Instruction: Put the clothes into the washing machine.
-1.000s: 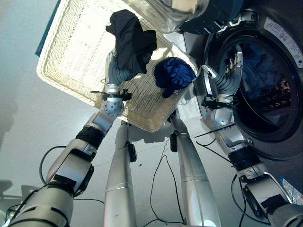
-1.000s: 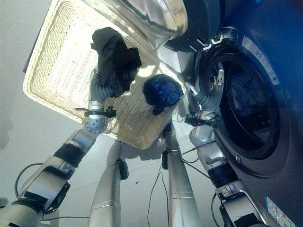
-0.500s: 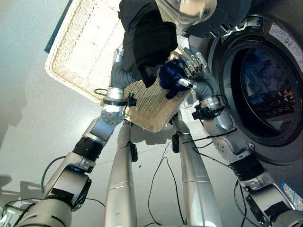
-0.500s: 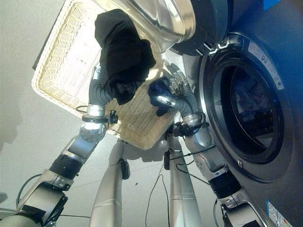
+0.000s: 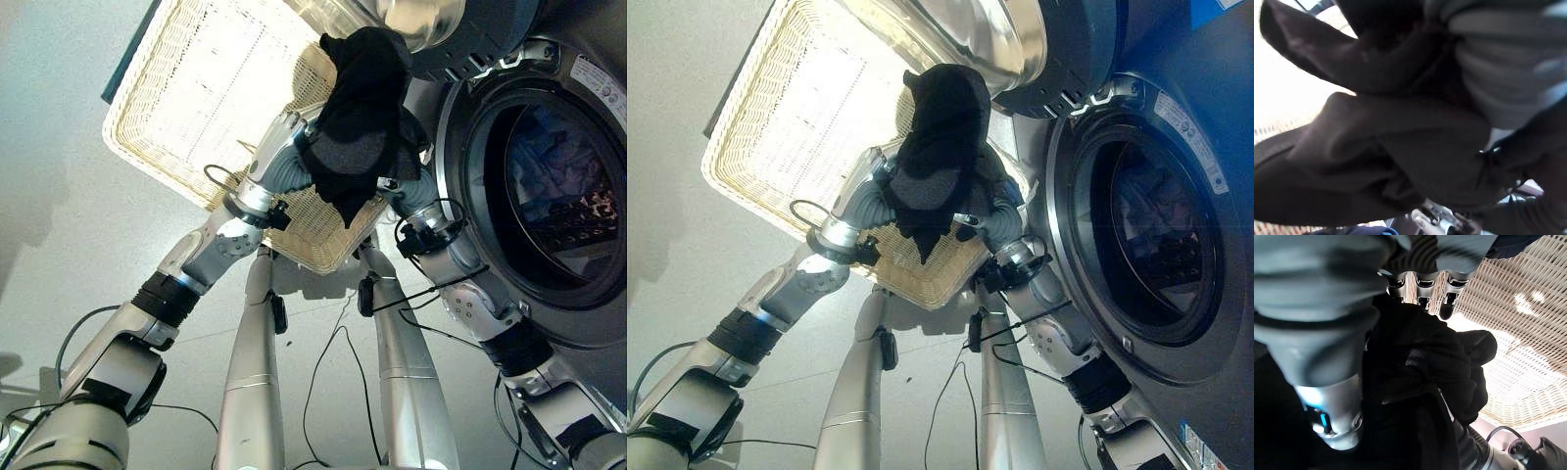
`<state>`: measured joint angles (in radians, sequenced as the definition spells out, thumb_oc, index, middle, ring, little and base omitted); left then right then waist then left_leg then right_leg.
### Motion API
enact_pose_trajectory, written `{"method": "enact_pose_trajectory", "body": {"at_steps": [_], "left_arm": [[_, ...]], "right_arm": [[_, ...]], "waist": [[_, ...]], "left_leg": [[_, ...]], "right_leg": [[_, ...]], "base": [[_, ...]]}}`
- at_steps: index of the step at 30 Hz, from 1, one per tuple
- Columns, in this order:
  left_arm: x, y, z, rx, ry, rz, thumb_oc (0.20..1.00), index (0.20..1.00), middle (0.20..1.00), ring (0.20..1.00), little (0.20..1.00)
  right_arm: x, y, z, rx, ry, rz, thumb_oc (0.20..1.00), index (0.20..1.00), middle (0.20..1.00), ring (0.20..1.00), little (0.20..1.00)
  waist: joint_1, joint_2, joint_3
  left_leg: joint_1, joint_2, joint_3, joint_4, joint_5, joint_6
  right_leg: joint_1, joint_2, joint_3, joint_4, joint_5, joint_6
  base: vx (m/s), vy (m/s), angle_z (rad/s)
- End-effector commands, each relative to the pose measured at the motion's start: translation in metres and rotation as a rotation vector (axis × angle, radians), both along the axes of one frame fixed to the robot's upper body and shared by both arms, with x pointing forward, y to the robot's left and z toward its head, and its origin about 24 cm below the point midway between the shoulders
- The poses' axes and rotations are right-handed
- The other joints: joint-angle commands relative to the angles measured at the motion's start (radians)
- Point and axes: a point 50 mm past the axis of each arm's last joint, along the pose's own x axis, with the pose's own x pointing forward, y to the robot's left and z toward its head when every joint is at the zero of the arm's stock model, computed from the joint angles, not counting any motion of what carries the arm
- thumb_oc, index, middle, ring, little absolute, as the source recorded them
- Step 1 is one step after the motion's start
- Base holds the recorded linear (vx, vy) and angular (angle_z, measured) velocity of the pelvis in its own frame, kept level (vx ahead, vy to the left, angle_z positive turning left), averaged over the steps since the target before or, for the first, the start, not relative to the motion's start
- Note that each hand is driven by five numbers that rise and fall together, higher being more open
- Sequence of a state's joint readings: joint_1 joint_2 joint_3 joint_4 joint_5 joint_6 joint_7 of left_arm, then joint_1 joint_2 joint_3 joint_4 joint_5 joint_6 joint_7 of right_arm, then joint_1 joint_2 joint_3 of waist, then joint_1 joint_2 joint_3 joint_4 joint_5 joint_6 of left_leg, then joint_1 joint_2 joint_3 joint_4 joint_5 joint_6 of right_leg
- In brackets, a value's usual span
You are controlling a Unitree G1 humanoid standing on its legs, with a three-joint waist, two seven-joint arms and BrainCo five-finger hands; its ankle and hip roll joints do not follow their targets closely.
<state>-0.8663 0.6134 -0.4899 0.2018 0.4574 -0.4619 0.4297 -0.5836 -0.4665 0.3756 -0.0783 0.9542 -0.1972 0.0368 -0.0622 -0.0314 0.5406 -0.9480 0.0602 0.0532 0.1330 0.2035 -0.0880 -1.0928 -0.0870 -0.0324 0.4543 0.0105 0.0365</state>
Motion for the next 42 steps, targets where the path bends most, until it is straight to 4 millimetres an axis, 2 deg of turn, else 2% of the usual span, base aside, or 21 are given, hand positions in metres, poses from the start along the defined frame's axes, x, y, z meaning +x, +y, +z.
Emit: {"method": "enact_pose_trajectory", "body": {"at_steps": [1, 12, 13, 14, 36, 37, 42], "left_arm": [[-0.021, -0.028, 0.010, 0.121, -0.124, -0.094, 0.200, 0.200, 0.200, 0.200, 0.200], [-0.011, -0.027, 0.005, 0.314, -0.152, 0.042, 0.200, 0.200, 0.200, 0.200, 0.200], [-0.010, -0.027, 0.004, 0.328, -0.150, 0.046, 0.200, 0.200, 0.200, 0.200, 0.200], [-0.010, -0.027, 0.003, 0.337, -0.142, 0.046, 0.200, 0.200, 0.200, 0.200, 0.200], [-0.008, -0.025, -0.003, 0.355, -0.122, 0.079, 0.200, 0.200, 0.200, 0.200, 0.200], [-0.007, -0.023, -0.001, 0.311, -0.120, 0.092, 1.000, 1.000, 1.000, 1.000, 1.000], [-0.003, -0.016, -0.001, 0.231, -0.087, 0.127, 1.000, 1.000, 1.000, 1.000, 1.000]], "right_arm": [[-0.024, 0.012, 0.030, 0.088, -0.181, 0.099, 1.000, 1.000, 1.000, 1.000, 1.000], [-0.028, 0.007, 0.040, 0.167, -0.211, 0.123, 1.000, 1.000, 1.000, 1.000, 1.000], [-0.028, 0.006, 0.041, 0.171, -0.216, 0.133, 0.325, 0.325, 0.325, 0.325, 0.325], [-0.029, 0.006, 0.042, 0.178, -0.225, 0.144, 0.200, 0.200, 0.200, 0.200, 0.200], [-0.030, 0.003, 0.044, 0.235, -0.255, 0.149, 0.200, 0.200, 0.200, 0.200, 0.200], [-0.031, 0.003, 0.044, 0.237, -0.259, 0.150, 0.200, 0.200, 0.200, 0.200, 0.200], [-0.030, 0.002, 0.043, 0.252, -0.261, 0.143, 0.200, 0.200, 0.200, 0.200, 0.200]], "waist": [[-0.018, 0.012, -0.021], [-0.023, 0.013, -0.021], [-0.023, 0.014, -0.021], [-0.023, 0.015, -0.021], [-0.018, 0.019, -0.021], [-0.017, 0.019, -0.021], [-0.014, 0.019, -0.021]], "left_leg": [[-0.015, -0.060, 0.003, 0.111, -0.093, -0.019], [-0.019, -0.052, 0.008, 0.116, -0.091, -0.025], [-0.021, -0.051, 0.009, 0.117, -0.090, -0.026], [-0.021, -0.049, 0.009, 0.117, -0.090, -0.027], [-0.025, -0.047, 0.010, 0.117, -0.090, -0.030], [-0.024, -0.046, 0.010, 0.114, -0.090, -0.030], [-0.025, -0.047, 0.007, 0.115, -0.089, -0.030]], "right_leg": [[0.085, 0.033, -0.066, -0.196, 0.147, 0.109], [0.080, 0.028, -0.066, -0.200, 0.154, 0.114], [0.079, 0.027, -0.066, -0.199, 0.155, 0.114], [0.079, 0.026, -0.066, -0.199, 0.155, 0.115], [0.076, 0.022, -0.066, -0.199, 0.156, 0.118], [0.077, 0.022, -0.066, -0.201, 0.155, 0.118], [0.077, 0.021, -0.067, -0.198, 0.154, 0.119]], "base": [[0.00, 0.000, 0.00], [0.00, 0.000, 0.00], [0.00, 0.000, 0.00], [0.00, 0.000, 0.00], [0.00, 0.000, 0.00], [0.00, 0.000, 0.00], [0.00, 0.000, 0.00]]}}
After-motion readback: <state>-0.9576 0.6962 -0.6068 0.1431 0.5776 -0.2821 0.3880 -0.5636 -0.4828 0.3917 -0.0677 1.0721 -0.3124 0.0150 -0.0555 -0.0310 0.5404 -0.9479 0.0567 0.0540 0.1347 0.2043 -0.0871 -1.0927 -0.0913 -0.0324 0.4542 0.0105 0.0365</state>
